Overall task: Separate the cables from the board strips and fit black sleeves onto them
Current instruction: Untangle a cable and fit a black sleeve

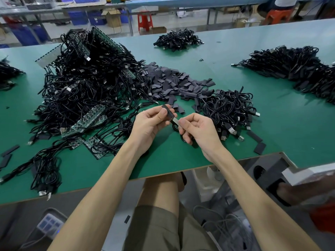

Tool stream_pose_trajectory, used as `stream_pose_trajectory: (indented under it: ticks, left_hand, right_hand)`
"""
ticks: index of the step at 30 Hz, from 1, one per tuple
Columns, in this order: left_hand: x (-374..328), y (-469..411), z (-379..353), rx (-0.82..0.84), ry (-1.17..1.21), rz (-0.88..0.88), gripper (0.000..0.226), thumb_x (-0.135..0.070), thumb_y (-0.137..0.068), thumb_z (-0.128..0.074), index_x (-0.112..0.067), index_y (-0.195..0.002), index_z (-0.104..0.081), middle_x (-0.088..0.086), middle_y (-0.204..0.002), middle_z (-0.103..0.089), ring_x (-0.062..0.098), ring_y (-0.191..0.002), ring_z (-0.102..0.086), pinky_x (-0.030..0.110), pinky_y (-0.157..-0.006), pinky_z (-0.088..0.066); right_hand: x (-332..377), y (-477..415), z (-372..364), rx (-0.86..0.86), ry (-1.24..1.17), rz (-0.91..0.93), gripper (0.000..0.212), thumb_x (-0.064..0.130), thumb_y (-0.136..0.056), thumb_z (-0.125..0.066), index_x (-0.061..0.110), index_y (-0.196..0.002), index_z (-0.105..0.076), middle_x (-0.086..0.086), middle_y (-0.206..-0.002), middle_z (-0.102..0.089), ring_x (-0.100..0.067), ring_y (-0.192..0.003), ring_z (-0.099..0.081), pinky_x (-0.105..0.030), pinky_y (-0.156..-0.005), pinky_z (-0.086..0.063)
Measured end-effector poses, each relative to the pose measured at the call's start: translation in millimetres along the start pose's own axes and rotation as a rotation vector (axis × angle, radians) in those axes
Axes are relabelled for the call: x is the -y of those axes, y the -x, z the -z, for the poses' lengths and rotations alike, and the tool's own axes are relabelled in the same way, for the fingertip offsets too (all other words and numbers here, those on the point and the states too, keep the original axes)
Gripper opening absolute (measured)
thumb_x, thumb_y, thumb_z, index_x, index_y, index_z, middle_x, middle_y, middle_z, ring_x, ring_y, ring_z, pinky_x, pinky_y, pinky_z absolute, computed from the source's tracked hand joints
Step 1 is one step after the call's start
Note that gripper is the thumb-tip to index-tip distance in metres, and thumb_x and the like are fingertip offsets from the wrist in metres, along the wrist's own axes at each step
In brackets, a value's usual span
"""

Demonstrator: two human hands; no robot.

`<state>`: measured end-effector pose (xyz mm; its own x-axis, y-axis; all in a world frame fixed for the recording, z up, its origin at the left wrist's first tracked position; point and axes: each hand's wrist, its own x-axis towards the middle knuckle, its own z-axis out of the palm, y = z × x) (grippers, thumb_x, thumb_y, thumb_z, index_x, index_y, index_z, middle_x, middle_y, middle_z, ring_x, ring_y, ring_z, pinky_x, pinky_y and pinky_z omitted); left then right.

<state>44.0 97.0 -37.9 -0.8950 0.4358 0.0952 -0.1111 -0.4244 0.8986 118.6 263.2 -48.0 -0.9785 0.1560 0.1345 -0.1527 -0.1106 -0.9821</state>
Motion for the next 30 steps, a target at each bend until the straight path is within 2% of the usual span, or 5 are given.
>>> stream_pose_trajectory:
  ticks: [14,18,30]
  left_hand:
    - [1.1,1.1,1.3,0.006,-0.022,0.012,0.023,-0.019,-0.087,-0.069,-0.004,-0.104,-0.074,0.01,-0.1,-0.077,0.014,-0.082,-0.072,0.02,-0.072,-0.057]
    - [0.9,2.1,1.1,0.024,-0.023,-0.015,0.02,-0.017,-0.088,-0.069,-0.006,-0.104,-0.074,0.01,-0.102,-0.076,0.017,-0.091,-0.073,0.021,-0.075,-0.057]
    - [4.0,6.4,-2.0,0.027,-0.142,-0.157,0.018,-0.014,-0.088,-0.071,-0.008,-0.106,-0.072,0.012,-0.102,-0.076,0.025,-0.096,-0.071,0.034,-0.084,-0.058]
  right_hand:
    - [-2.0,-1.2,0.4,-0.001,-0.011,-0.013,0.015,0.013,-0.1,-0.066,0.0,-0.094,-0.062,-0.005,-0.066,-0.065,-0.013,-0.043,-0.047,-0.024,-0.042,-0.039]
    - [-2.4,-1.7,1.2,-0.02,-0.028,-0.019,0.016,0.013,-0.1,-0.066,-0.002,-0.098,-0.062,-0.006,-0.067,-0.064,-0.013,-0.044,-0.048,-0.025,-0.043,-0.04]
    - [-3.7,-0.4,1.7,-0.037,-0.039,-0.006,0.016,0.014,-0.099,-0.068,0.001,-0.094,-0.061,-0.006,-0.068,-0.066,-0.014,-0.045,-0.051,-0.027,-0.045,-0.043]
